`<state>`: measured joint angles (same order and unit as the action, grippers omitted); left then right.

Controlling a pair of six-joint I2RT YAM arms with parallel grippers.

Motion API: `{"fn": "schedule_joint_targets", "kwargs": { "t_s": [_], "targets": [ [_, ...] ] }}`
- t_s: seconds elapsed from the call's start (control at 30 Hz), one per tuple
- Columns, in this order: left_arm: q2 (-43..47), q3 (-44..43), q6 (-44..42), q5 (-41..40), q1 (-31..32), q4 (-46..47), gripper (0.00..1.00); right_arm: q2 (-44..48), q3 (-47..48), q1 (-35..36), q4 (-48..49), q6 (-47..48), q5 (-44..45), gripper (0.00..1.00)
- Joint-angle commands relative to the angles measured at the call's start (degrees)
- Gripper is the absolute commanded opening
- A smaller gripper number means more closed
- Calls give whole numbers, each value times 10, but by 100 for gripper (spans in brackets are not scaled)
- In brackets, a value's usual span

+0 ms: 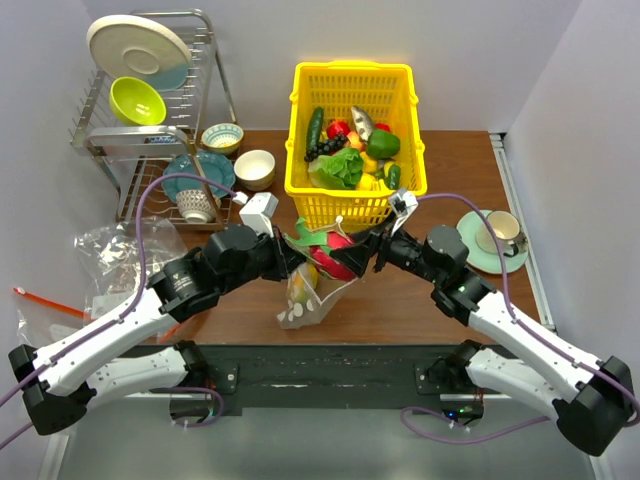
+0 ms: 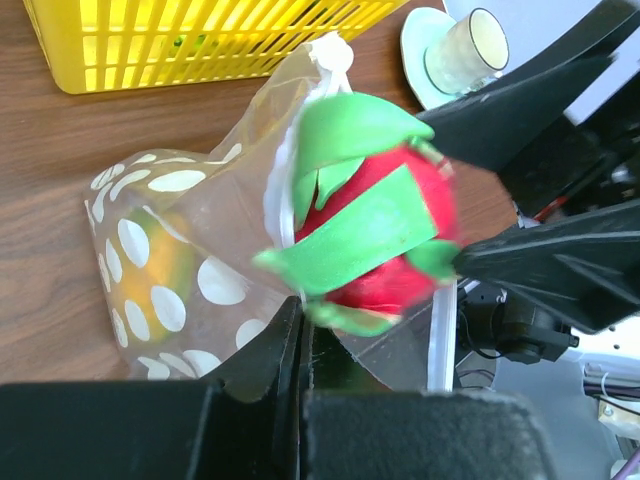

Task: Place the food in the zip-top bag and seal the zipper
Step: Place the fake fruit in the zipper food storage bag, then adjust the zipper food storage bag at the center of the board.

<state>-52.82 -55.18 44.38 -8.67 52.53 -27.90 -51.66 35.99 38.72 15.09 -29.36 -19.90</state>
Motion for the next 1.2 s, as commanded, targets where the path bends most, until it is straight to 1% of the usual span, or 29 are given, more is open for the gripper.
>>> {"fn": "schedule_joint_targets", "kwargs": {
  "t_s": [0.0, 0.07, 0.13, 0.17, 0.2, 0.23, 0.27, 0.3, 0.4, 0.47, 0.57, 0.6, 0.67, 0.9, 1.0, 1.17],
  "targets": [
    [3, -26, -3, -6, -1, 23, 0, 21, 86, 3, -117, 59, 24, 87],
    [3, -27, -3, -7, -1, 21, 0, 23, 97, 4, -139, 64, 25, 90],
    [3, -29, -3, -7, -1, 19, 0, 24, 111, 4, -149, 65, 28, 91],
    [3, -30, -3, -8, -1, 19, 0, 23, 117, 4, -177, 69, 31, 91],
    [4, -31, -3, -9, -1, 18, 0, 22, 134, 4, -194, 72, 36, 90],
    [4, -31, -3, -9, -1, 17, 0, 20, 145, 4, -216, 74, 63, 88],
    [4, -31, -3, -9, -1, 16, 0, 17, 157, 3, -269, 77, 78, 86],
    [5, -32, -3, -9, -1, 16, 0, 15, 187, 3, -297, 81, 91, 81],
    [3, -33, -4, -9, -1, 14, 0, 3, 232, 4, -393, 100, 101, 74],
    [3, -33, -5, -10, -1, 13, 0, 1, 242, 4, -448, 102, 94, 72],
    [4, -33, -5, -12, -1, 12, 0, 5, 239, 4, -491, 92, 60, 72],
    [4, -33, -5, -13, 0, 11, 0, 9, 228, 4, -499, 87, 51, 72],
    [5, -33, -5, -12, -1, 11, 0, 22, 208, 6, -512, 76, 34, 67],
    [3, -30, -4, -10, 0, 13, 0, 60, 143, 12, -513, 53, -6, 62],
    [2, -31, -4, -10, -1, 14, 0, 54, 122, 18, -505, 47, -13, 59],
    [2, -31, -3, -10, -1, 14, 0, 35, 101, 34, -486, 40, -8, 58]
  ]
}}
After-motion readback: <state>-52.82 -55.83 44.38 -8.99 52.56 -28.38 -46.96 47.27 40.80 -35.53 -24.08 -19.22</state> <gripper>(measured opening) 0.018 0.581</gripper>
